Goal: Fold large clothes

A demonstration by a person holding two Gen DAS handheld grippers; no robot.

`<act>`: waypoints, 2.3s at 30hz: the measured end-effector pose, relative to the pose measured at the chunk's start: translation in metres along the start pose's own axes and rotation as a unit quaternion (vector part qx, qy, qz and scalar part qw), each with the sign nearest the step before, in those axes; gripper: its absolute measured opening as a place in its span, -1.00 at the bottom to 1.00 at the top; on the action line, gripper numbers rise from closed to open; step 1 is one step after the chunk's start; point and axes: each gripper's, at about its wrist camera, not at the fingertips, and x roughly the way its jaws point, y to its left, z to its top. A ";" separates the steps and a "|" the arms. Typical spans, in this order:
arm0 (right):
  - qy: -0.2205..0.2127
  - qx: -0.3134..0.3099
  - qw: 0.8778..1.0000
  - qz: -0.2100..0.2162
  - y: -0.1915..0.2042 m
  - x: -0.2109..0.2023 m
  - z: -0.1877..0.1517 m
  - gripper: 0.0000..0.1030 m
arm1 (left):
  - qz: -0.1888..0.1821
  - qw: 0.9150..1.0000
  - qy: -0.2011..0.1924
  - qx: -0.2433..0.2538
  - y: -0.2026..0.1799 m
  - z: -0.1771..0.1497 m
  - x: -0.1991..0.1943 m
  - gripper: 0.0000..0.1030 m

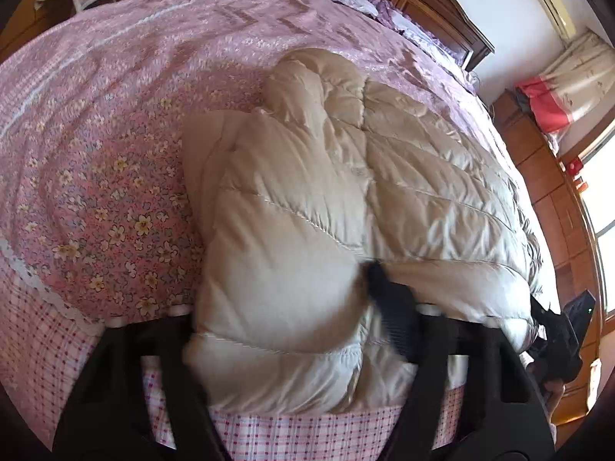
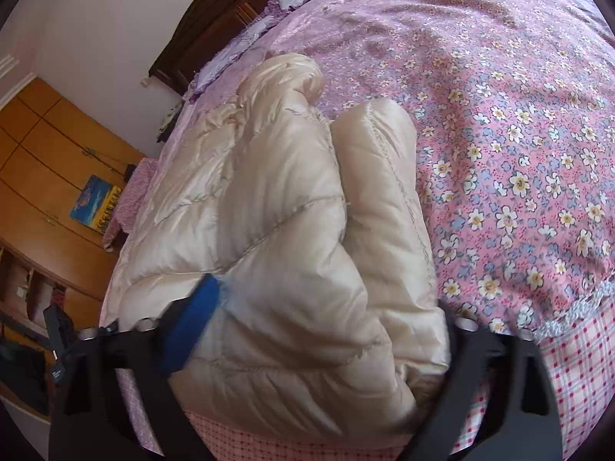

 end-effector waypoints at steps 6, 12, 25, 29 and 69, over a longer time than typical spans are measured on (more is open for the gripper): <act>0.002 0.030 0.998 0.048 -0.001 -0.019 0.002 -0.34 | -0.029 0.999 -0.008 -0.017 0.002 0.001 -0.026 -0.58; 0.013 0.029 0.997 0.074 0.004 -0.046 -0.008 -0.42 | -0.016 1.000 0.009 -0.019 0.001 -0.020 -0.054 -0.59; 0.031 0.006 0.997 0.075 0.000 -0.108 -0.066 -0.42 | -0.012 0.999 0.031 -0.001 0.006 -0.091 -0.111 -0.58; 0.033 0.009 0.997 0.074 -0.004 -0.121 -0.083 -0.42 | -0.008 0.999 0.034 0.016 0.007 -0.105 -0.121 -0.58; -0.048 0.016 0.999 0.011 -0.023 -0.156 -0.118 0.60 | 0.001 0.993 -0.041 0.114 -0.075 -0.104 -0.154 0.25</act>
